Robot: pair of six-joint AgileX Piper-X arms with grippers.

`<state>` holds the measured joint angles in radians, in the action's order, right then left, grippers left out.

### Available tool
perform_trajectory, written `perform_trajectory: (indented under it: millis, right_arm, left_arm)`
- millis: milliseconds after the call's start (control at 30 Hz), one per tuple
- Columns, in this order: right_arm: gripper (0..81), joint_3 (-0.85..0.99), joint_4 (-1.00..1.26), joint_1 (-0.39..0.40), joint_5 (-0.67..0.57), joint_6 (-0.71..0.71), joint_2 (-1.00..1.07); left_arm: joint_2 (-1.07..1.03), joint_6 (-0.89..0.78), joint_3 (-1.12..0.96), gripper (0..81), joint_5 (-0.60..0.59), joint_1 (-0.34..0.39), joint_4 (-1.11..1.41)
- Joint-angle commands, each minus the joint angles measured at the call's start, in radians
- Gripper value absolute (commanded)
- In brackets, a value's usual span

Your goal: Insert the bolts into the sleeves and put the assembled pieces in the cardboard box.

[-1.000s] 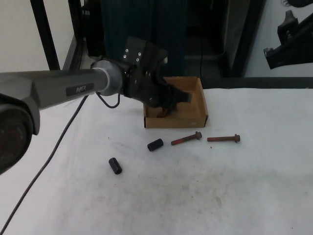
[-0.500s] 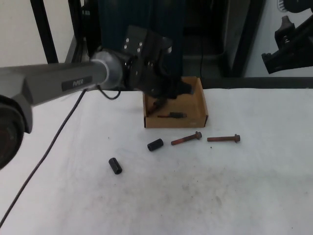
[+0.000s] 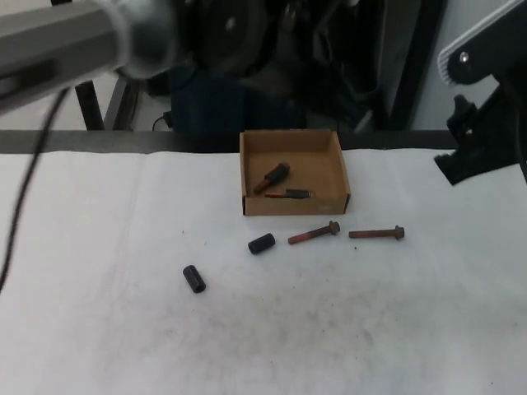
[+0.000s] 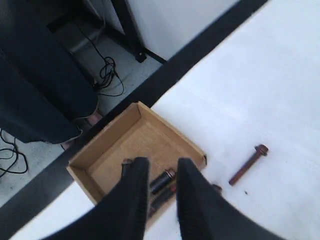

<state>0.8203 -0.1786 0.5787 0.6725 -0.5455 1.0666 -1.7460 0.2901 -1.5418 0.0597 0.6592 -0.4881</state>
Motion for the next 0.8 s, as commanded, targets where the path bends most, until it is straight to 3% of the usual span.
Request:
perform_trajectory:
  millis: [0, 200, 333, 433, 533, 633, 767]
  right_arm:
    - [72.9, 0.033, -0.093, -0.001, 0.038, 0.007, -0.040]
    - [72.9, 0.110, -0.121, -0.001, 0.041, 0.022, -0.096]
    - [72.9, 0.206, -0.123, -0.001, 0.041, 0.031, -0.102]
    - [72.9, 0.264, -0.123, -0.001, 0.025, 0.027, -0.104]
    - [72.9, 0.306, -0.145, -0.001, 0.034, -0.020, -0.106]
    - [72.9, 0.313, -0.164, -0.001, 0.096, -0.069, -0.105]
    - [72.9, 0.310, -0.237, -0.004, 0.155, -0.091, -0.105]
  left_arm:
    - [0.189, 0.009, 0.220, 15.3, 0.028, 0.034, -0.042]
    - [0.334, -0.068, 0.432, 9.2, 0.025, 0.015, -0.067]
    - [0.328, -0.011, 0.501, 13.2, -0.015, -0.035, -0.060]
    - [0.290, 0.092, 0.508, 19.5, -0.096, -0.080, -0.038]
    - [0.244, 0.291, 0.508, 23.4, -0.100, -0.092, 0.038]
    - [0.200, 0.472, 0.508, 23.9, -0.104, -0.088, 0.084]
    - [0.143, 0.548, 0.508, 23.9, -0.122, -0.087, 0.089]
